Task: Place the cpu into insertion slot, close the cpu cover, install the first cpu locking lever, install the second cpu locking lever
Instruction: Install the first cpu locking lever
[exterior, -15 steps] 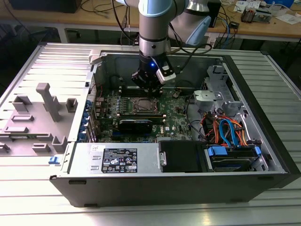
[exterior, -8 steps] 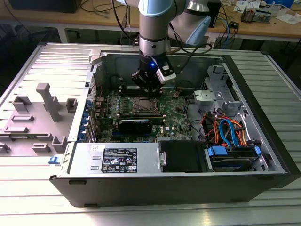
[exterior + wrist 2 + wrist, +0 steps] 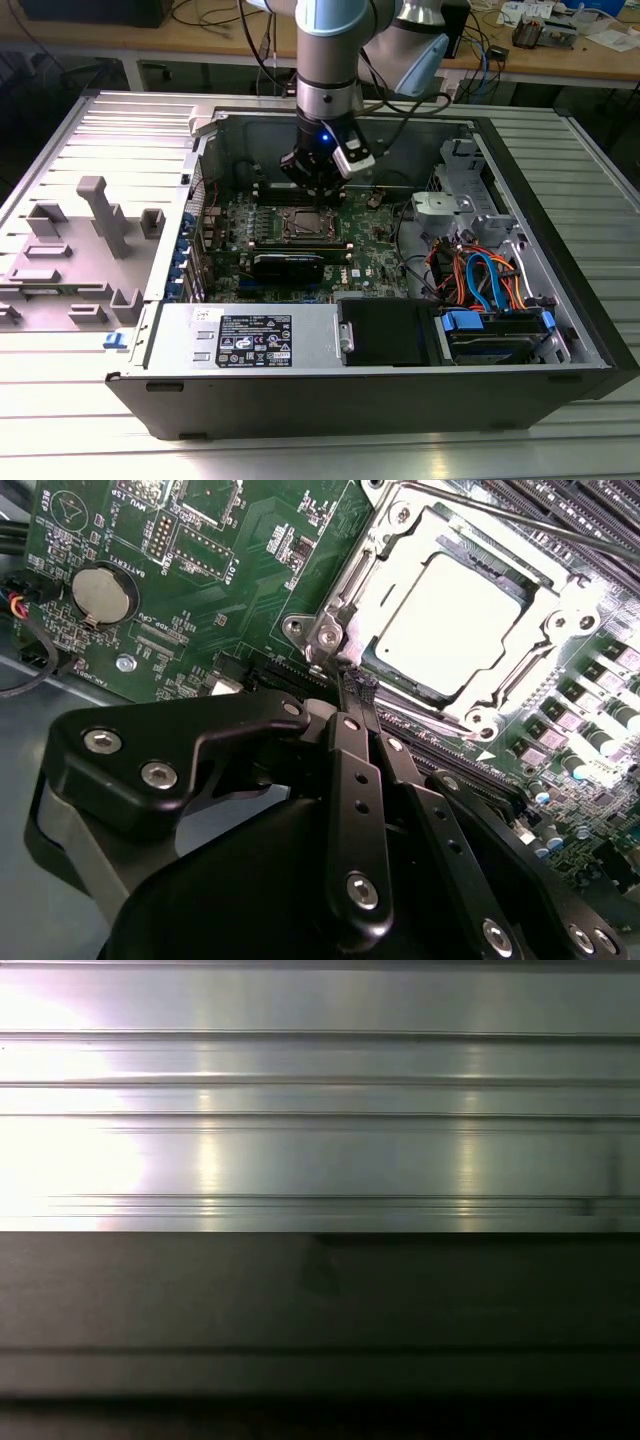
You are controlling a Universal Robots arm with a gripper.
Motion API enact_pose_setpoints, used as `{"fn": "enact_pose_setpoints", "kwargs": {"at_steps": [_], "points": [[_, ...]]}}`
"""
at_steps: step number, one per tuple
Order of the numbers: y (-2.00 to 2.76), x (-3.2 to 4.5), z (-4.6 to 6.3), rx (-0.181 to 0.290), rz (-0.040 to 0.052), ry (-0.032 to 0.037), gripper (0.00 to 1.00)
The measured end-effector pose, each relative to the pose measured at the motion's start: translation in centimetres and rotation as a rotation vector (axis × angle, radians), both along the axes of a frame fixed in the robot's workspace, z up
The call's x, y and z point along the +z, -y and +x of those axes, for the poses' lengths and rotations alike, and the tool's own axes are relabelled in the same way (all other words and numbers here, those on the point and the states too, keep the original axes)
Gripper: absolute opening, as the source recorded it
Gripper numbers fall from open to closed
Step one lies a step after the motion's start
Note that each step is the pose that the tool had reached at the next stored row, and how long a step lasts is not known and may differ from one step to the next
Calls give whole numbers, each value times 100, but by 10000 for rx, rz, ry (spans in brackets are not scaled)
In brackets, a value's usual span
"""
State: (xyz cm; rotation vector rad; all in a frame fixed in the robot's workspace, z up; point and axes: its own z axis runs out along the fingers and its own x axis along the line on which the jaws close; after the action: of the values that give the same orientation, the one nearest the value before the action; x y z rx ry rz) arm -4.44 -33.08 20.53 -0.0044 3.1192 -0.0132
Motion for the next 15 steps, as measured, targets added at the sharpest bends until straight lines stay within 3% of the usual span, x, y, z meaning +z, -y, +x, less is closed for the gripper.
{"fn": "enact_pose_setpoints", "kwargs": {"at_steps": [15], "points": [[7,-15,11,-2,-11,4,11]]}}
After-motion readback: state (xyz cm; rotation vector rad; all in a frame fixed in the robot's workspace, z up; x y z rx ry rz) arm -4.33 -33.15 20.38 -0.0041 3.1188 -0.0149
